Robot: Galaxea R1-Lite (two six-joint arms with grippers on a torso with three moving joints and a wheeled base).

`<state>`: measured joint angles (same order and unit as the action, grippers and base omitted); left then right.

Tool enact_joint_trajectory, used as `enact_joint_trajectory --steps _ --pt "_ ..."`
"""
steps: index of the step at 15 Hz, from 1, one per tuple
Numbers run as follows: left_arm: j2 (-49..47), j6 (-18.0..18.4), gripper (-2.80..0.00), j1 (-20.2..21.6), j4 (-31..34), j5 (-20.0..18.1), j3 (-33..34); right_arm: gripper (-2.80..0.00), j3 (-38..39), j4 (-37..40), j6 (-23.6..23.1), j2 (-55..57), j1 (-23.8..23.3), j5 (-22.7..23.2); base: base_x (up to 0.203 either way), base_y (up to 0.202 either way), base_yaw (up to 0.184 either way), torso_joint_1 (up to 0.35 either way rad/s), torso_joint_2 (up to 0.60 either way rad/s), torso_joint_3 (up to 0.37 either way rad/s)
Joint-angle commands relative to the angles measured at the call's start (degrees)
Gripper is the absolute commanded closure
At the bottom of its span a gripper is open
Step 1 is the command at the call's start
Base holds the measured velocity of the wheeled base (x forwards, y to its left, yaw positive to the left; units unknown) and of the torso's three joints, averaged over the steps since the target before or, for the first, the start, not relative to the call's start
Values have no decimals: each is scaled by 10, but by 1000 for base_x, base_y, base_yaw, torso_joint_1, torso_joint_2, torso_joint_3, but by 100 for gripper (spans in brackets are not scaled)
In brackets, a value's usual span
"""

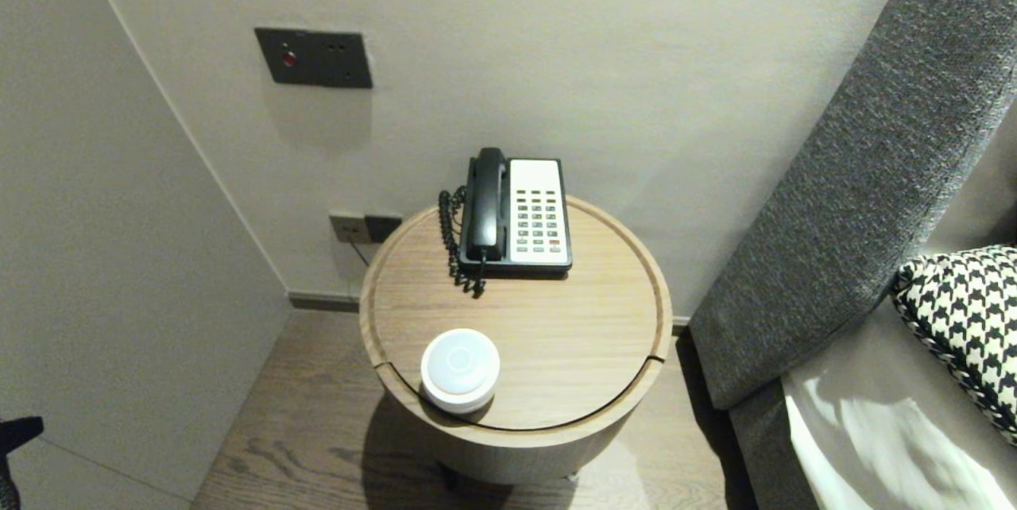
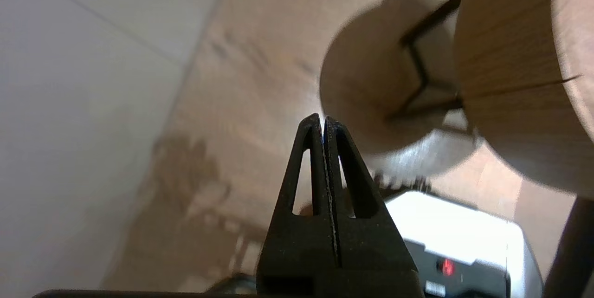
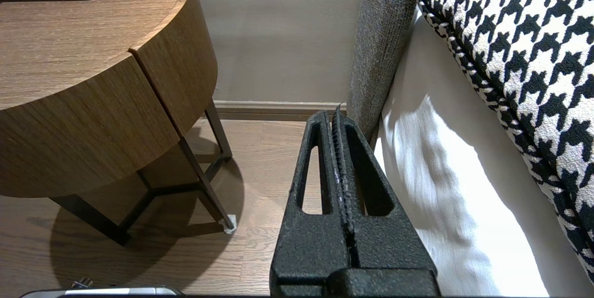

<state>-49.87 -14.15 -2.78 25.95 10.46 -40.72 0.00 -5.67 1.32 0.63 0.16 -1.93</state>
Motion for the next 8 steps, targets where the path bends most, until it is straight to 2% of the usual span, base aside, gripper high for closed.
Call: enact_joint_trajectory --steps 1,3,8 --pt "79 20 0 7 -12 -11 16 0 23 0 0 0 0 0 0 0 0 0 0 0" --pt "98 68 0 10 -93 -44 55 0 23 0 0 0 0 0 0 0 0 0 0 0" --pt "149 99 0 14 -259 -63 228 0 23 0 0 13 0 0 0 0 0 0 0 0"
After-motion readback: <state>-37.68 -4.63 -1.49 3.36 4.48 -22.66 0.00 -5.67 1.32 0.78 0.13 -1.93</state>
